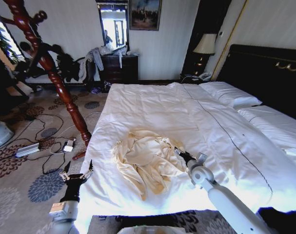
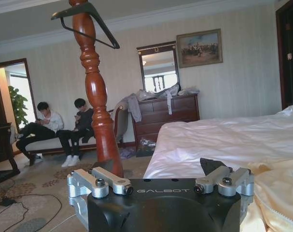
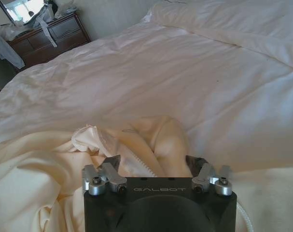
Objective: Pick up the clothes from the bed and hang them on the clothes hanger.
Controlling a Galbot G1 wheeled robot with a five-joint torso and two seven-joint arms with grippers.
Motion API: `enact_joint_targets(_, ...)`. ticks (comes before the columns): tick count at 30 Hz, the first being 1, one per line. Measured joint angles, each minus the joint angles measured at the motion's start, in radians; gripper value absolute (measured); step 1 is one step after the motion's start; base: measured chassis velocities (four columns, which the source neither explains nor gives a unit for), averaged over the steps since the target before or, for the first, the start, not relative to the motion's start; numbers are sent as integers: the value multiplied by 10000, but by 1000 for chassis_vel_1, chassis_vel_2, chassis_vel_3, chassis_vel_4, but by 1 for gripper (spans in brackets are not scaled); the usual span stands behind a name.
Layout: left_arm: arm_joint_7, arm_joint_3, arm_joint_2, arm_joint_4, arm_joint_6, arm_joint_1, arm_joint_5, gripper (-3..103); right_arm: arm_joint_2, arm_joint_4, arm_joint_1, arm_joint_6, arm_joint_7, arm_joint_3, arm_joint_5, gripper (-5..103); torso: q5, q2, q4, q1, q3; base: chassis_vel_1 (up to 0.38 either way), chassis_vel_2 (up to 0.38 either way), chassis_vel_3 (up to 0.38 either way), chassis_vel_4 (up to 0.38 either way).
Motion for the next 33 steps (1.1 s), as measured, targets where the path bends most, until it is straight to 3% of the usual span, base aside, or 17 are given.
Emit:
enact_joint_targets(2, -12, 5, -3, 29, 7, -25, 0, 100, -2, 4, -17, -1, 0, 0, -6, 74, -1, 0, 0, 0, 0, 0, 0, 0, 0)
enact_joint_targets(5, -68, 28, -26, 121, 24, -104, 8, 100, -10, -21, -61, 18, -14, -22, -177, 58, -1, 0, 0, -1, 0, 0, 0, 0, 0)
enact_joint_targets(7, -78, 30, -30, 129, 26, -112, 11, 100, -12, -31, -64, 26, -16, -40, -220, 58, 0, 0, 0, 0, 0, 0, 0, 0, 0)
enact_joint_targets(9, -162, 33, -54, 163, 44, -148, 23, 100, -23, -43, -70, 45, -16, -98, -273, 42, 0, 0, 0, 0, 0, 0, 0, 0, 0)
enact_joint_targets(17, -313, -3, -94, 220, 64, -167, 50, 100, -41, 304, -205, 150, -13, -169, -89, 20, 1, 0, 1, 0, 0, 0, 0, 0, 0)
enact_joint_targets(21, -403, 5, -163, 234, 68, -169, 104, 100, -158, 593, -464, 178, -34, -153, -72, 2, 1, 0, 1, -1, 0, 0, 0, 0, 0)
enact_joint_targets(33, -540, 22, -211, 182, 74, -110, 167, 100, -577, 1362, -1407, 368, -306, 530, -174, 0, 0, 1, -1, -1, -1, 0, 0, 0, 0)
